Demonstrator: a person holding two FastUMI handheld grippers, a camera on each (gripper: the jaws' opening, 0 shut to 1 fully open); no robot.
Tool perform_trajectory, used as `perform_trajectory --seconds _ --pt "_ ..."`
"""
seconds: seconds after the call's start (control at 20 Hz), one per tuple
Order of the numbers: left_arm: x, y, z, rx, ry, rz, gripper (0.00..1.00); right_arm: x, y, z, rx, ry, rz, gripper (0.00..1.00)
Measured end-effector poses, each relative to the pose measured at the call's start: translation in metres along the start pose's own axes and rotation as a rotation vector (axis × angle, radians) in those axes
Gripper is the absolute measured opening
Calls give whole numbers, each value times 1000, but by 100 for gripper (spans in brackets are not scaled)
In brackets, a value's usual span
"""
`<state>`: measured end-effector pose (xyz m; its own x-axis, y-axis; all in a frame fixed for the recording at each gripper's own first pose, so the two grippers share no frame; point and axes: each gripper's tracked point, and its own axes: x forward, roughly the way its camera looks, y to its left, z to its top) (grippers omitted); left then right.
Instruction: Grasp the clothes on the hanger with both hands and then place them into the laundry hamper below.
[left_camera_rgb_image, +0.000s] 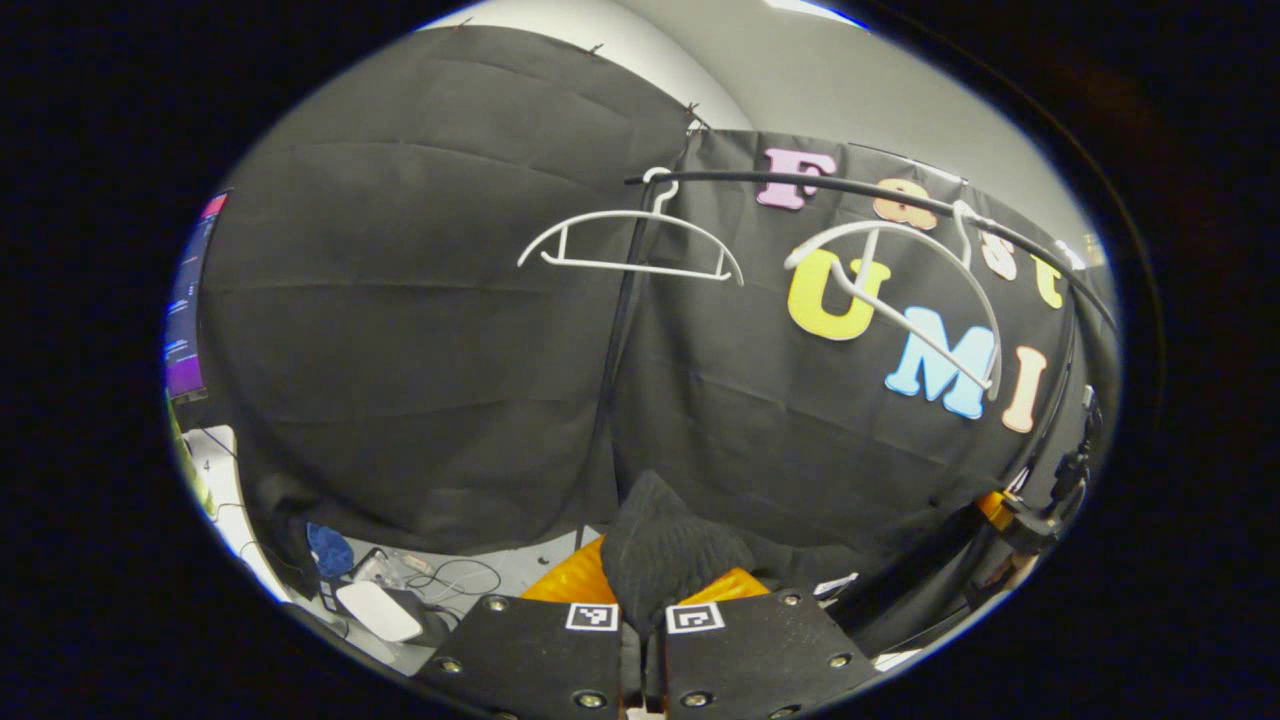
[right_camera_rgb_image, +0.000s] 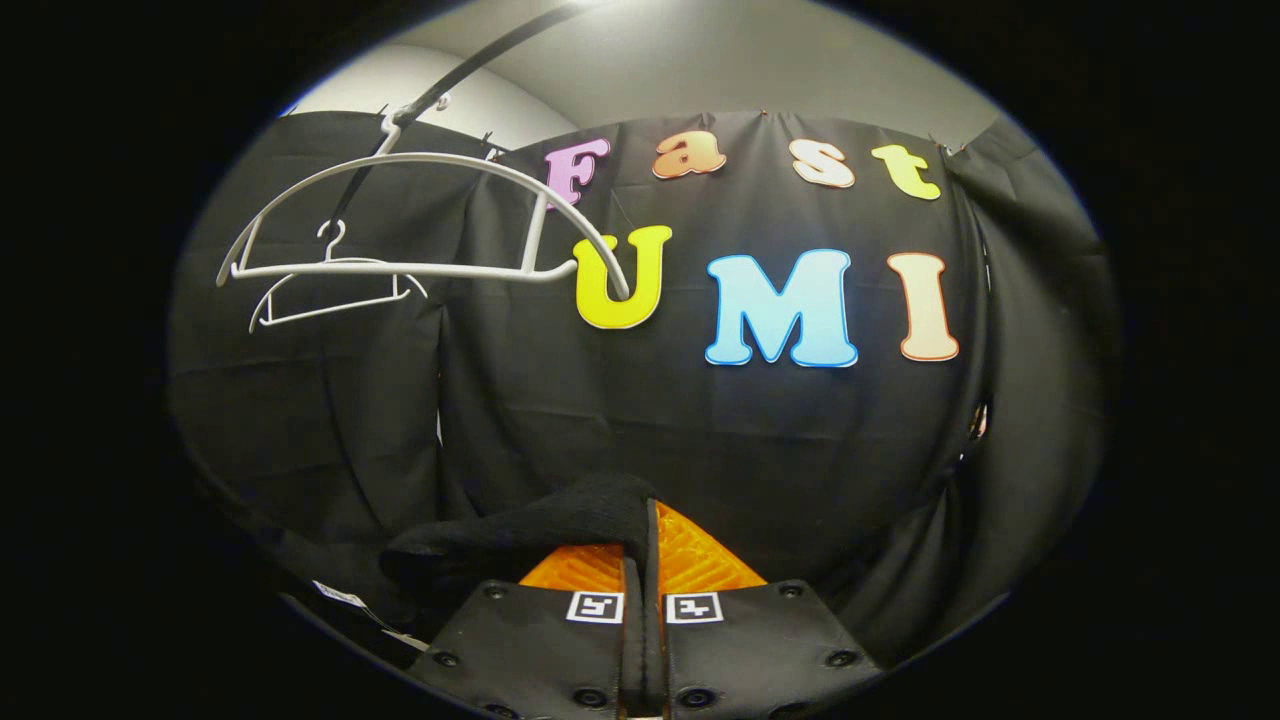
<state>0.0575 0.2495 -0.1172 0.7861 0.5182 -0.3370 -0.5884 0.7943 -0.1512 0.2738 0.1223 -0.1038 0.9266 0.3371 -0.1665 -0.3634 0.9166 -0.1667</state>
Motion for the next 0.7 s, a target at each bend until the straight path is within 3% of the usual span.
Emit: perform_trajectory --seconds 0.15,0.25,0.35,0.7 --pt "15 -4 -14 57 50 -63 5 -29 8 -15 7 58 -33 2" --pt "18 1 -20 213 57 -94 4 -53 17 -16 8 80 -53 2" --pt "14 0 -28 297 56 -156 4 -76 28 -23 7 106 -74 0" --pt "34 -48 -37 315 62 -409 4 -130 53 -35 84 161 -128 2"
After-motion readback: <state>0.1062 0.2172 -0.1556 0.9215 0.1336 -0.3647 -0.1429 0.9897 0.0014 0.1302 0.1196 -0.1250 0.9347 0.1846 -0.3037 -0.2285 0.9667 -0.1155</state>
